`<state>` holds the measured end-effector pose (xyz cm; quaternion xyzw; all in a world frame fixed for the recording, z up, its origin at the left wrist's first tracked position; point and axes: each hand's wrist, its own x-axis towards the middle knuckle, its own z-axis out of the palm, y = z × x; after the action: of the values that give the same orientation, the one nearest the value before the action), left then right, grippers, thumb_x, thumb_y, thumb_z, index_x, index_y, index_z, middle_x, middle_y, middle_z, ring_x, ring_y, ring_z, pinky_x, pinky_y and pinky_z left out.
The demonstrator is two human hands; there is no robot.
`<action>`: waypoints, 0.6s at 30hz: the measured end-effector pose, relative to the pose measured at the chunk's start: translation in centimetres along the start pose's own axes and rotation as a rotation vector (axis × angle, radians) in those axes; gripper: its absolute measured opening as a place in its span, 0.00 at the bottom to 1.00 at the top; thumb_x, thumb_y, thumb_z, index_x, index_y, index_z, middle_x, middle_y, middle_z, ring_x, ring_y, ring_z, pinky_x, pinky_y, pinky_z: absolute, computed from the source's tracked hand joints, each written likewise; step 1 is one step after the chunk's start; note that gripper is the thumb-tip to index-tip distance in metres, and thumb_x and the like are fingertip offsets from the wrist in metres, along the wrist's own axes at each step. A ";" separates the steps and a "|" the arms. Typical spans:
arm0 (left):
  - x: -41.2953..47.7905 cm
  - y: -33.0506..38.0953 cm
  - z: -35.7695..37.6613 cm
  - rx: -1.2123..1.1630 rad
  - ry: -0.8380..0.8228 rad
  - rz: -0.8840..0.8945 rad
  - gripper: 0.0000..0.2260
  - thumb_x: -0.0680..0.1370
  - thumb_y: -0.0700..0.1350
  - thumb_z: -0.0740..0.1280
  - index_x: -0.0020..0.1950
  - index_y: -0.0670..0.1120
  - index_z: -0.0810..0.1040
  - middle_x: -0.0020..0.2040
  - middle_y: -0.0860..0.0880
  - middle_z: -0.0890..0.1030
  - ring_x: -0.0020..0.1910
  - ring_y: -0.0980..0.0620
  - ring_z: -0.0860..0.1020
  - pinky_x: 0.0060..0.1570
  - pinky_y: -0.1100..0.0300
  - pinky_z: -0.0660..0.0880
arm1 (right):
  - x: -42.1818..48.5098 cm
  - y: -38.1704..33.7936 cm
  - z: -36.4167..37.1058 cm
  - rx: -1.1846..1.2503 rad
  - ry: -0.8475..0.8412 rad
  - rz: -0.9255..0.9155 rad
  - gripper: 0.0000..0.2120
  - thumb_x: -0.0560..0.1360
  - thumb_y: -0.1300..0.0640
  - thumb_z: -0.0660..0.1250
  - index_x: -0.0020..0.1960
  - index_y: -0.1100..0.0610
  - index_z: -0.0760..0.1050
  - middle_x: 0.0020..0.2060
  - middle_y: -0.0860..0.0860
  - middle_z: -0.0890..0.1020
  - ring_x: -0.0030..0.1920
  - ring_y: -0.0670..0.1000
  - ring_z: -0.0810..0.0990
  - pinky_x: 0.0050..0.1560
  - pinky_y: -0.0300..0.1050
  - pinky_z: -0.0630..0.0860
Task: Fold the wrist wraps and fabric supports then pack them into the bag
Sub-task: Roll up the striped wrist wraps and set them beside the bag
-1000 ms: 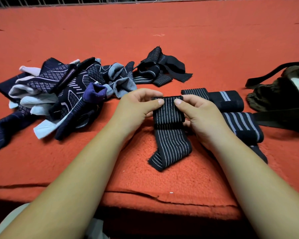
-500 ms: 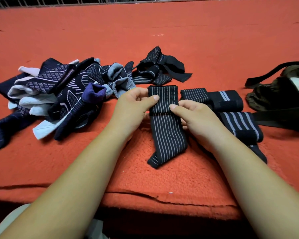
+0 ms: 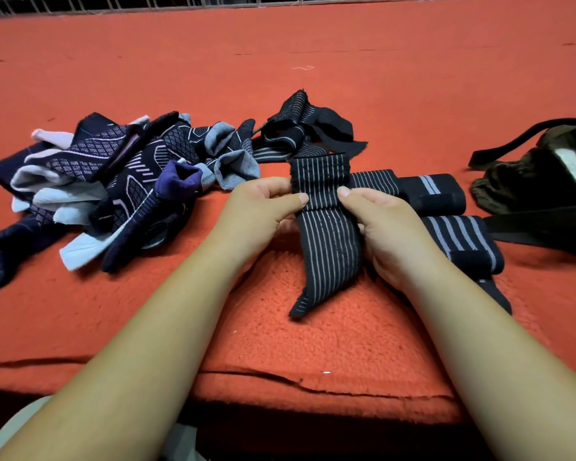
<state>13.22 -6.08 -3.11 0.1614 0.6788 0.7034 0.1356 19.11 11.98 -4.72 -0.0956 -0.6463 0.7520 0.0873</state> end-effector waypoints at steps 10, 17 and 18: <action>0.1 -0.1 0.1 0.063 0.021 0.005 0.11 0.85 0.36 0.64 0.65 0.38 0.84 0.58 0.40 0.87 0.52 0.48 0.85 0.52 0.56 0.84 | 0.1 0.1 0.1 0.046 0.013 0.027 0.15 0.87 0.56 0.62 0.58 0.63 0.85 0.55 0.66 0.87 0.51 0.59 0.85 0.59 0.65 0.80; 0.1 -0.5 0.0 0.074 0.006 -0.004 0.12 0.86 0.36 0.63 0.66 0.43 0.83 0.55 0.48 0.87 0.47 0.56 0.84 0.45 0.63 0.81 | 0.1 0.0 -0.2 0.082 0.012 0.045 0.12 0.87 0.58 0.63 0.62 0.59 0.84 0.51 0.59 0.88 0.45 0.52 0.86 0.39 0.44 0.82; 0.1 -0.5 0.0 0.059 0.001 -0.002 0.13 0.86 0.36 0.63 0.67 0.43 0.82 0.58 0.47 0.87 0.52 0.54 0.84 0.51 0.59 0.82 | 0.0 -0.1 -0.2 0.124 0.008 0.058 0.12 0.87 0.58 0.62 0.63 0.59 0.84 0.51 0.57 0.88 0.44 0.50 0.86 0.39 0.44 0.82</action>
<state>13.07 -6.01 -3.62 0.1640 0.6994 0.6831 0.1312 19.11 12.16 -4.63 -0.1116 -0.5951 0.7924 0.0740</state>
